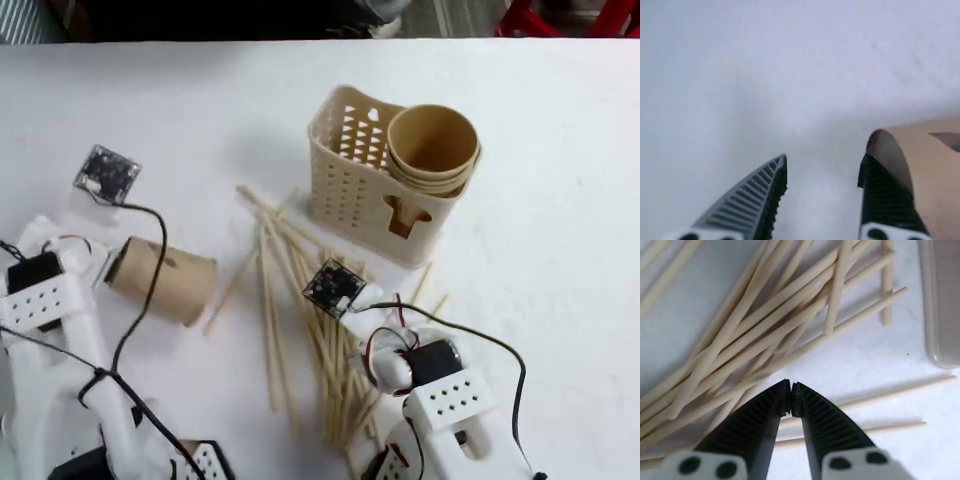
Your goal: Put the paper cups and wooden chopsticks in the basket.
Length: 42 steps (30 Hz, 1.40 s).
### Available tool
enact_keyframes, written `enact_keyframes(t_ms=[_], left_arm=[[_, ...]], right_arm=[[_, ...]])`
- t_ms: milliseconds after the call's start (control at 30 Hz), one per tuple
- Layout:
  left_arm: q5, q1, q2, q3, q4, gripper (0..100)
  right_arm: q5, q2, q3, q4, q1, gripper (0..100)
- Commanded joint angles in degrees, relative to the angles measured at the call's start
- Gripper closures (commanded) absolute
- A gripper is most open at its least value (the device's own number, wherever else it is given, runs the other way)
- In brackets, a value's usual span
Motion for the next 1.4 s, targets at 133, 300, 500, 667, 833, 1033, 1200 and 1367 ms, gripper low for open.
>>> enact_keyframes(t_ms=[133, 300, 500, 667, 833, 1033, 1200, 1367], left_arm=[[3.3, -0.7, -1.1, -17.6, 9.0, 77], [3.9, 0.7, -1.1, -23.4, 17.0, 77], [3.8, 7.5, -1.2, -26.9, 33.3, 76], [4.0, 14.5, -1.2, -26.5, 41.3, 77], [6.6, 16.6, -1.1, -21.3, 37.5, 77], [6.6, 16.1, -0.7, -9.1, 23.9, 77], [6.6, 13.8, -0.7, -1.9, 12.9, 77], [4.5, 11.1, -0.8, 2.8, 5.8, 83]], right_arm=[[0.4, -0.2, -0.4, -0.8, 0.2, 97.4], [0.4, -0.2, -0.4, -0.8, 0.2, 97.4], [0.4, -0.2, -0.4, -0.8, 0.2, 97.4], [0.4, -0.2, -0.4, -0.8, 0.2, 97.4], [0.4, -0.2, -0.4, -0.8, 0.2, 97.4], [0.4, -0.2, -0.4, -0.8, 0.2, 97.4], [0.4, -0.2, -0.4, -0.8, 0.2, 97.4], [0.4, -0.2, -0.4, -0.8, 0.2, 97.4]])
